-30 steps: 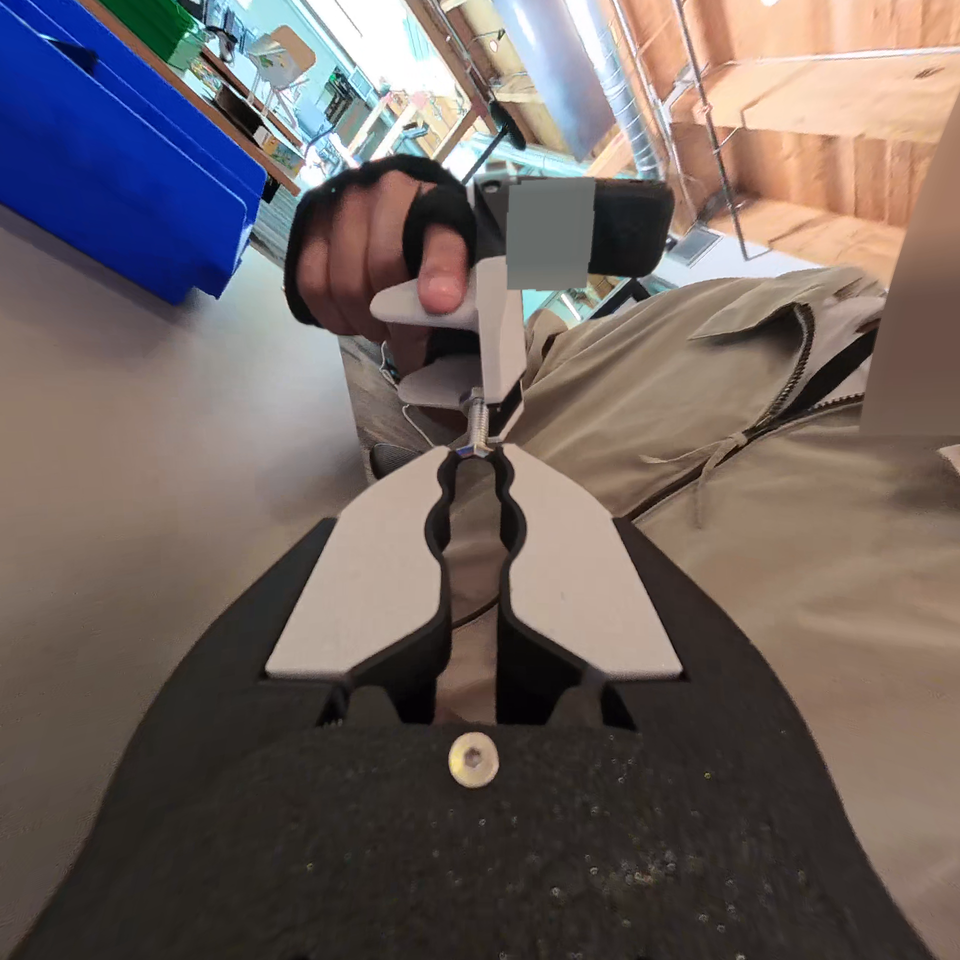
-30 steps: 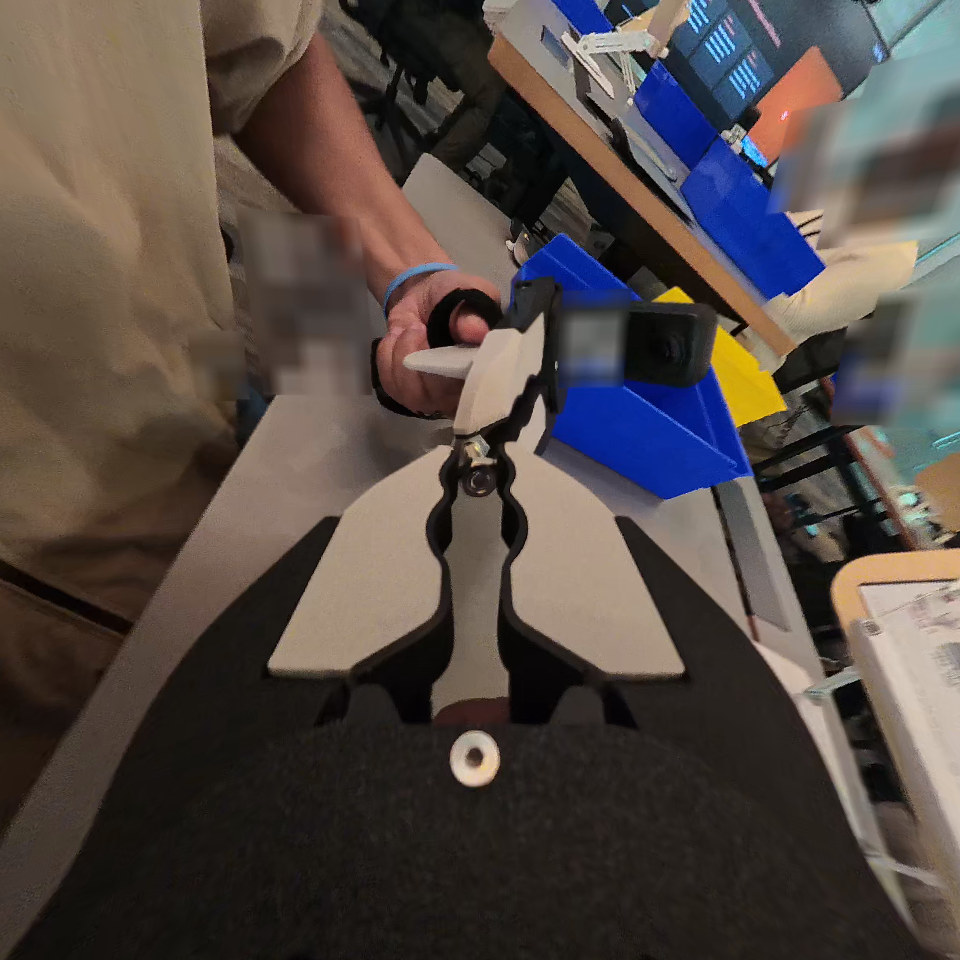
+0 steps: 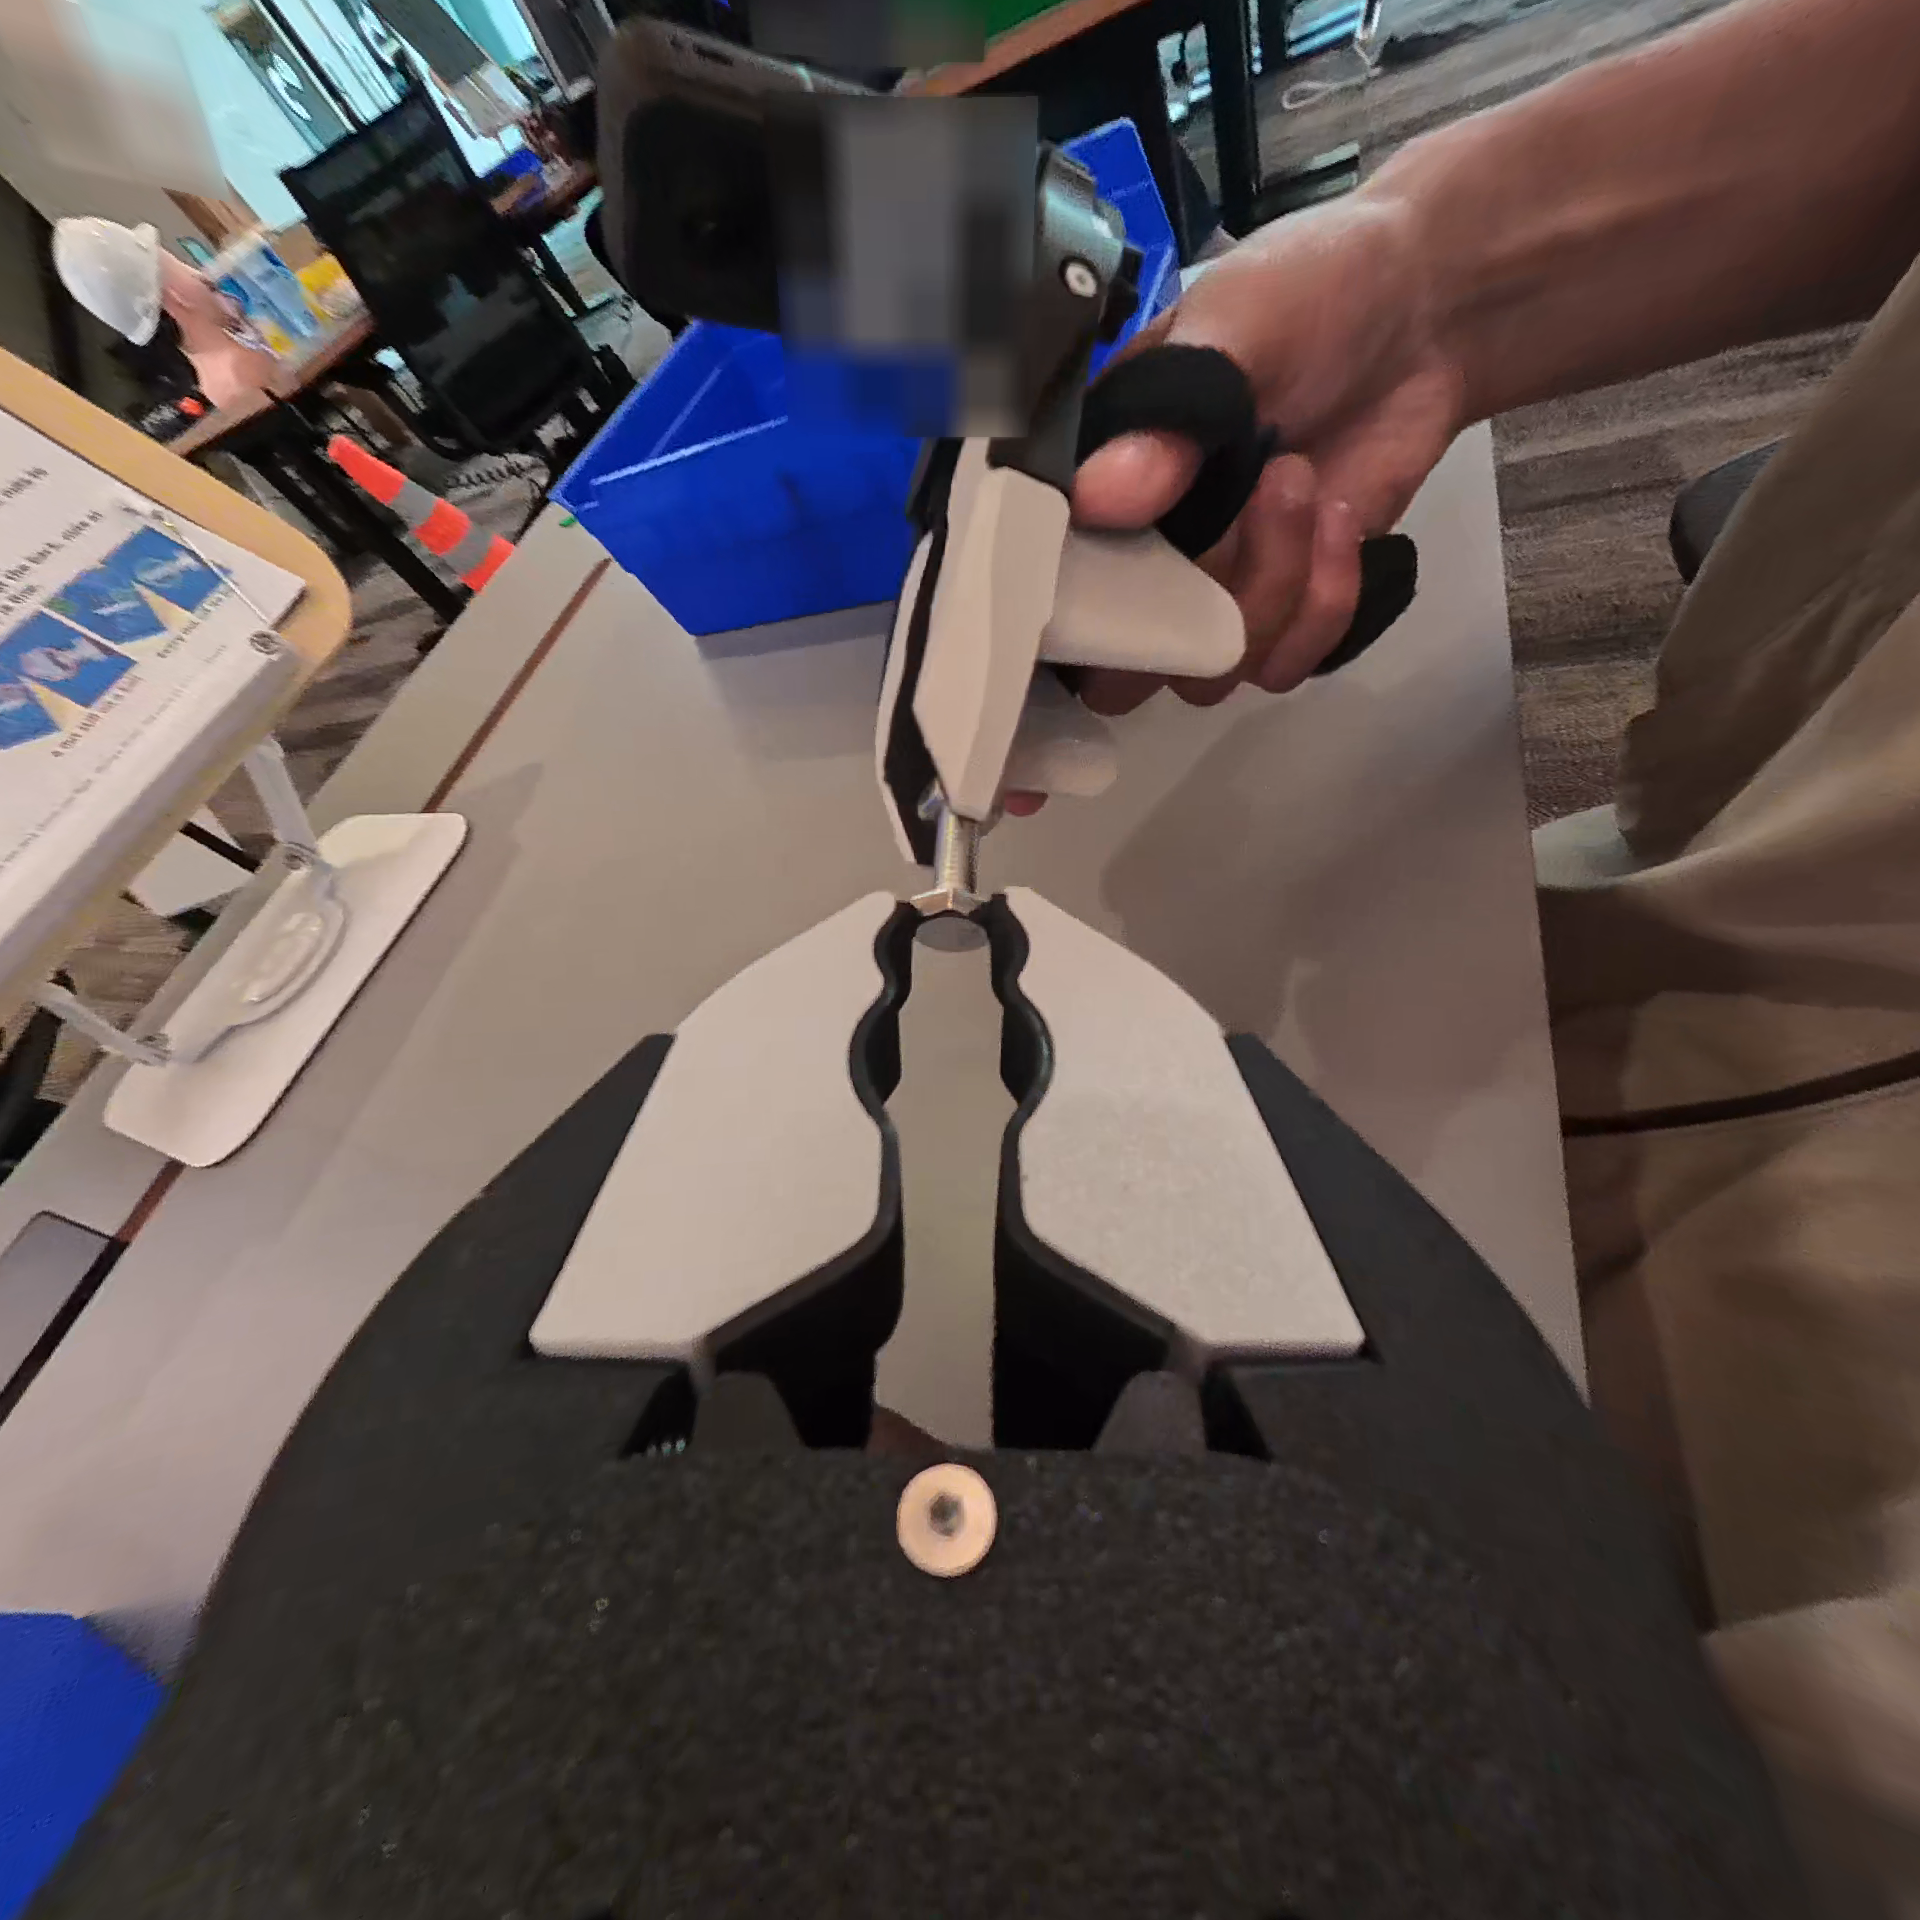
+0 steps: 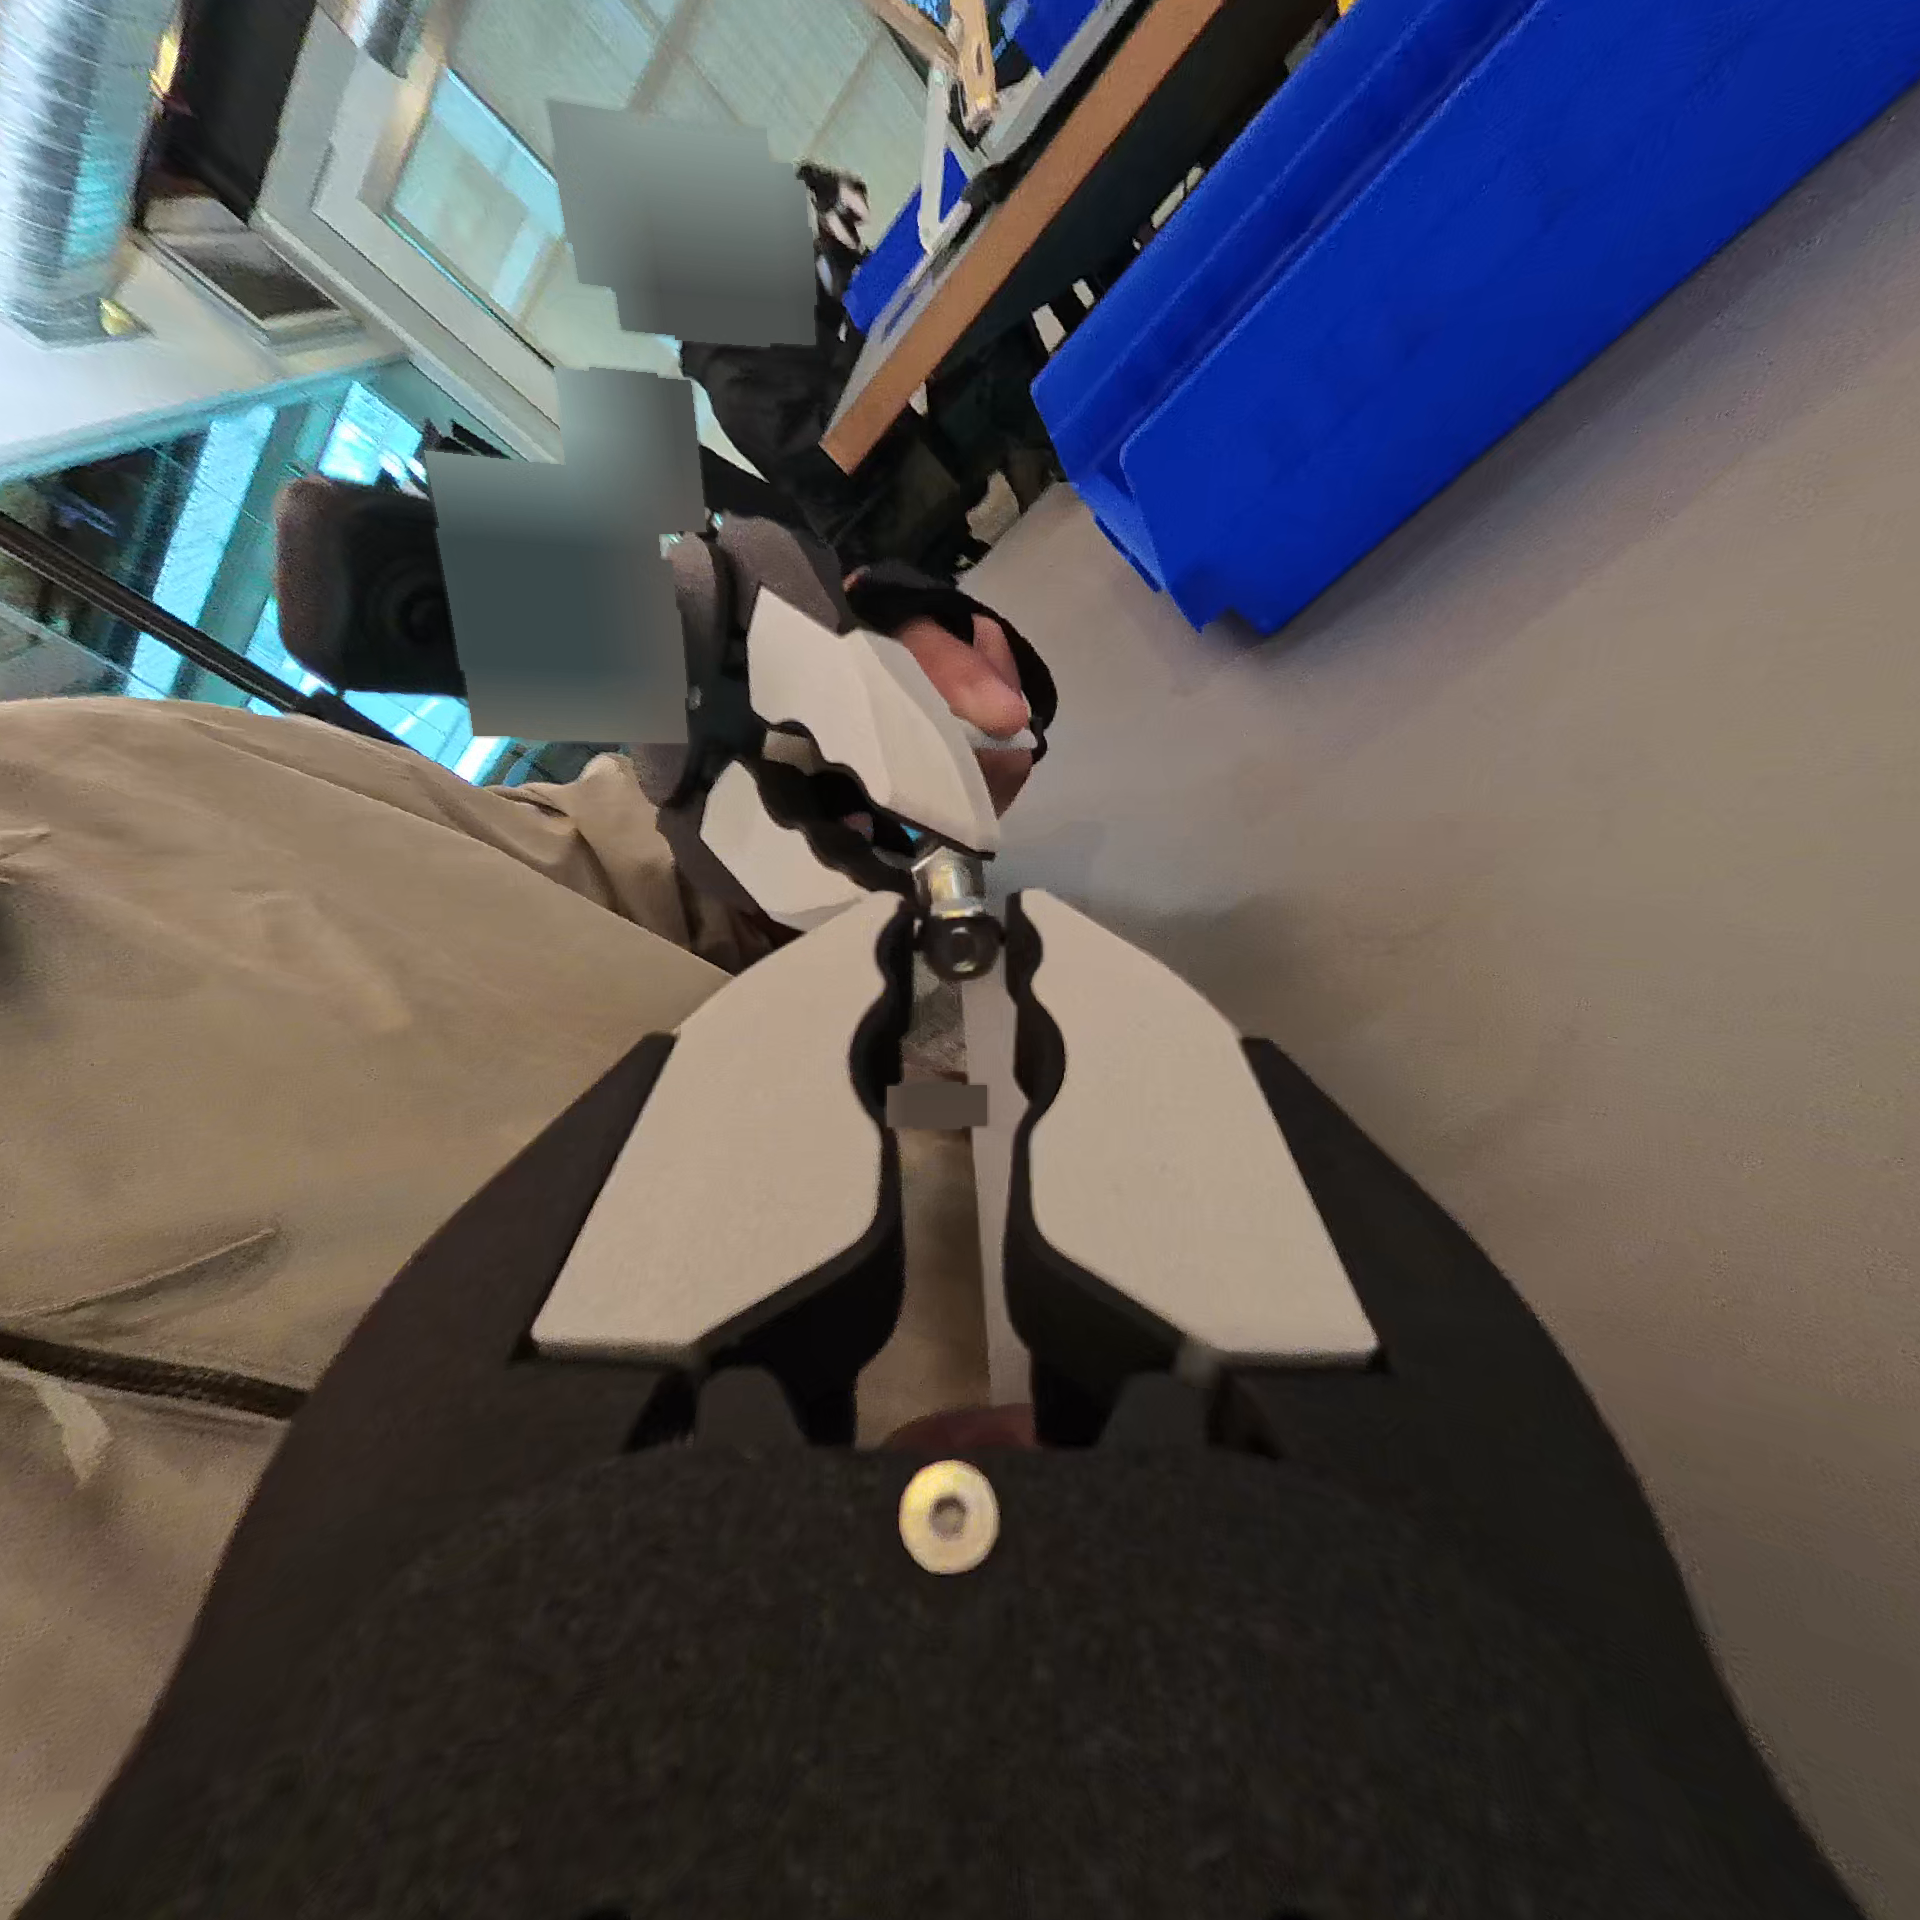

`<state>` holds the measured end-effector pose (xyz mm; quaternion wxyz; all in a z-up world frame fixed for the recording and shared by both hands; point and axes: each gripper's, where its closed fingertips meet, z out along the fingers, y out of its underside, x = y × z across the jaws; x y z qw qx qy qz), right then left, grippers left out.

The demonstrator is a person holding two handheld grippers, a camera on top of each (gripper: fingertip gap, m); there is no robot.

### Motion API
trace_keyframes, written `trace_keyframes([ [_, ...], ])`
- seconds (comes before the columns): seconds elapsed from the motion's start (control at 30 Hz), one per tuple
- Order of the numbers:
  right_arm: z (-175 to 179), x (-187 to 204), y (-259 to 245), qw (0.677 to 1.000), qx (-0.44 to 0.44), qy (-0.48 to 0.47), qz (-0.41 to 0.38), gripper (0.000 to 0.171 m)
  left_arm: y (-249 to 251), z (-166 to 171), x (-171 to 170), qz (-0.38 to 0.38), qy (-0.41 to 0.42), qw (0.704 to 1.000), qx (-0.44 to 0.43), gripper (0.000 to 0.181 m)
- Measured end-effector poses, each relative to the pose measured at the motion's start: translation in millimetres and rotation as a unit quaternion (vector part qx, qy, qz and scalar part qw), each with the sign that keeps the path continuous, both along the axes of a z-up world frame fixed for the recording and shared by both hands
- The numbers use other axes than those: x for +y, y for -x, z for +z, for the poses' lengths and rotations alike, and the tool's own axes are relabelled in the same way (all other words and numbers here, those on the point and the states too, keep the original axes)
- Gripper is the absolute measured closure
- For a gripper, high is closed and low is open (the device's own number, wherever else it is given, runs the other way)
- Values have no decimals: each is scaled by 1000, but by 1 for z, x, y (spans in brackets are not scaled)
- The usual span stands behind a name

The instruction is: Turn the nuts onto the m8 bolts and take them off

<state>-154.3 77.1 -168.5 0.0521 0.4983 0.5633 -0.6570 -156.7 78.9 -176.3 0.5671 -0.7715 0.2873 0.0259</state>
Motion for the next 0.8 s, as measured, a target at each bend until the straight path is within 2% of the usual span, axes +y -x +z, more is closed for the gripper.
trace_keyframes([
  [0.2, 1, 2, 0, 999, 26, -26, 3, 156, -2, 2, -1, -5, 4, 999, -32, 167],
  [0.3, 7, 1, -2, 995, 75, -67, 7, 157, -7, 7, -2, -30, 20, 994, -105, 167],
  [0.43, 13, 2, -5, 972, 150, -181, 15, 156, -9, 13, -1, -74, 59, 972, -217, 167],
  [0.53, 20, 4, -8, 942, 215, -259, 25, 156, -12, 20, -1, -110, 86, 945, -297, 167],
  [0.67, 29, 6, -12, 874, 311, -372, 36, 156, -17, 28, 0, -152, 110, 904, -384, 167],
  [0.8, 31, 5, -16, 802, 381, -457, 50, 156, -22, 29, -1, -187, 140, 870, -434, 167],
])
